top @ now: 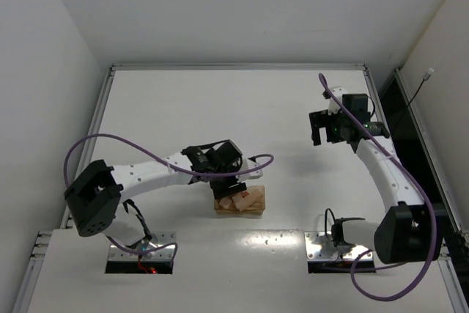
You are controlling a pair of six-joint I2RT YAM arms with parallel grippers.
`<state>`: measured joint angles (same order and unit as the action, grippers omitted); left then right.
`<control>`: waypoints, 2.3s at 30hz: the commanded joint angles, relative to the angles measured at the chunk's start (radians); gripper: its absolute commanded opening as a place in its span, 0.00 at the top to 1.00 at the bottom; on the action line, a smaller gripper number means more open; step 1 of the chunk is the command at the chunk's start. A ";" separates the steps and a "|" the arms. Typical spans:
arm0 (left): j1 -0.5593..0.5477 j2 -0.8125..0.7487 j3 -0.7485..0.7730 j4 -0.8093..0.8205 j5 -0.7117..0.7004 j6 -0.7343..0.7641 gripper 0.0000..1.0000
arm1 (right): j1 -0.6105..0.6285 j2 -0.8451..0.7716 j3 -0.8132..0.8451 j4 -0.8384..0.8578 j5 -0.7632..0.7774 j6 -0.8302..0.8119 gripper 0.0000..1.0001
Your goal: Build the wood block tower
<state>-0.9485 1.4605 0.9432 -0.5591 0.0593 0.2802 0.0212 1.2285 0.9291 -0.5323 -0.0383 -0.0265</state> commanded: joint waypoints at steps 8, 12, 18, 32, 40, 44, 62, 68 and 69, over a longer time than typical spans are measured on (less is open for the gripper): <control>0.020 0.053 -0.015 0.028 0.056 0.025 0.61 | -0.006 0.025 0.007 0.022 -0.021 -0.004 0.01; 0.040 0.063 -0.024 0.028 0.065 0.025 0.71 | -0.015 0.025 0.007 0.022 -0.021 -0.004 0.01; 0.060 0.063 -0.024 0.056 0.065 -0.019 1.00 | -0.015 0.025 0.007 0.022 -0.021 -0.004 0.01; 0.136 -0.081 -0.074 0.242 -0.493 -0.314 1.00 | -0.024 -0.006 -0.012 0.022 -0.021 -0.004 0.01; 0.136 0.064 -0.024 0.312 -0.946 -0.264 1.00 | -0.024 -0.015 -0.012 0.031 -0.021 -0.004 0.01; 0.126 0.109 -0.015 0.387 -1.113 -0.184 1.00 | -0.024 -0.015 -0.012 0.031 -0.021 -0.004 0.01; -0.055 0.236 -0.138 1.042 -1.464 0.405 1.00 | -0.043 -0.024 -0.021 0.031 -0.021 -0.004 0.01; -0.075 0.327 -0.254 1.440 -1.495 0.706 1.00 | -0.052 -0.034 -0.032 0.031 -0.031 -0.004 0.01; -0.085 0.337 -0.286 1.569 -1.495 0.756 1.00 | -0.052 -0.034 -0.032 0.031 -0.031 -0.004 0.01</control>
<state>-1.0168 1.7851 0.7017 0.6346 -1.3560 0.8337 -0.0242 1.2201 0.9001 -0.5316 -0.0536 -0.0265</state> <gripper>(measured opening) 0.010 0.992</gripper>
